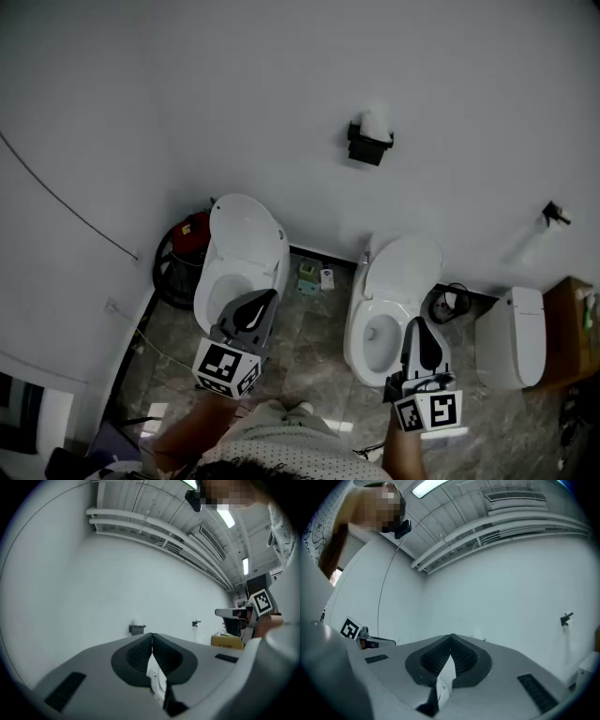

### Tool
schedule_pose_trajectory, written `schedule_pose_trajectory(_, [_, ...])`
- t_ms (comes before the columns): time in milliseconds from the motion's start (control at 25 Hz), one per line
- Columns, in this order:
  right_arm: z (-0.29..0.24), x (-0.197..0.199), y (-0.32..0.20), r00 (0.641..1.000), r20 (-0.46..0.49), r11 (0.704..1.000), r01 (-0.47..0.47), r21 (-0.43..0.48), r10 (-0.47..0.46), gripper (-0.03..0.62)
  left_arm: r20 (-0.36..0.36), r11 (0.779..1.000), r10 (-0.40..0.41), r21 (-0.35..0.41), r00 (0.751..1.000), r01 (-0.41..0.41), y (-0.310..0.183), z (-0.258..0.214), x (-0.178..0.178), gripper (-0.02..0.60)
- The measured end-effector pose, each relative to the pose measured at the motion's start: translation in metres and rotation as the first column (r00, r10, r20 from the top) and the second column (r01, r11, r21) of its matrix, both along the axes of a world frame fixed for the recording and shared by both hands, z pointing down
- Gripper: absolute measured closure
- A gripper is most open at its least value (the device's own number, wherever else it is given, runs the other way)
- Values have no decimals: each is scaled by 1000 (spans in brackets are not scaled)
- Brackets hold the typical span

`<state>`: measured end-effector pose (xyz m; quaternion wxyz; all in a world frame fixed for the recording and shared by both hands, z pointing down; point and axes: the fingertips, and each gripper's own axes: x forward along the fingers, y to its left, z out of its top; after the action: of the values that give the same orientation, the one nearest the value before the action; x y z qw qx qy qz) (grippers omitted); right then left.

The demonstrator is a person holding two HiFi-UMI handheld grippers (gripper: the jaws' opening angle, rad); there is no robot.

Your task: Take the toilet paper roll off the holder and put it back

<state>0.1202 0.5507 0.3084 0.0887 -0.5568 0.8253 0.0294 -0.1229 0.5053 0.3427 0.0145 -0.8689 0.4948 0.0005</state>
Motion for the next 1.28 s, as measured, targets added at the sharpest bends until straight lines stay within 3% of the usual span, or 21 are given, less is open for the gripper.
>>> schedule_pose_trajectory(320, [4, 26, -17, 999, 37, 1000, 11, -3, -11, 579, -5, 999, -25, 24, 1000, 25, -11, -3, 22, 577])
schedule_pose_trajectory(360, [7, 27, -20, 999, 41, 1000, 24, -16, -23, 556, -11, 999, -33, 26, 999, 33, -12, -4, 23, 556])
schedule_pose_trajectory(440, [11, 27, -27, 998, 35, 998, 58, -38, -57, 453, -14, 998, -56, 20, 998, 57, -16, -3, 26, 448])
schedule_pose_trajectory(520, [12, 25, -31, 996, 25, 996, 85, -36, -84, 389, -7, 997, -74, 6, 997, 74, -22, -1, 29, 347])
schedule_pose_trajectory(720, [4, 35, -45, 994, 70, 996, 85, 0, -85, 308, 4, 994, -109, 0, 994, 109, -32, -2, 28, 268])
schedule_pose_trajectory(840, [3, 33, -63, 993, 61, 995, 101, 3, -101, 265, -13, 993, -120, 11, 993, 120, -49, -5, 24, 251])
schedule_pose_trajectory(1040, [6, 25, -100, 992, 47, 993, 115, -5, -115, 256, -35, 993, -117, 19, 993, 117, -91, -4, 22, 250])
schedule_pose_trajectory(1280, [11, 13, -179, 994, 36, 994, 106, -21, -106, 258, -49, 995, -100, 21, 994, 101, -175, -3, 12, 249])
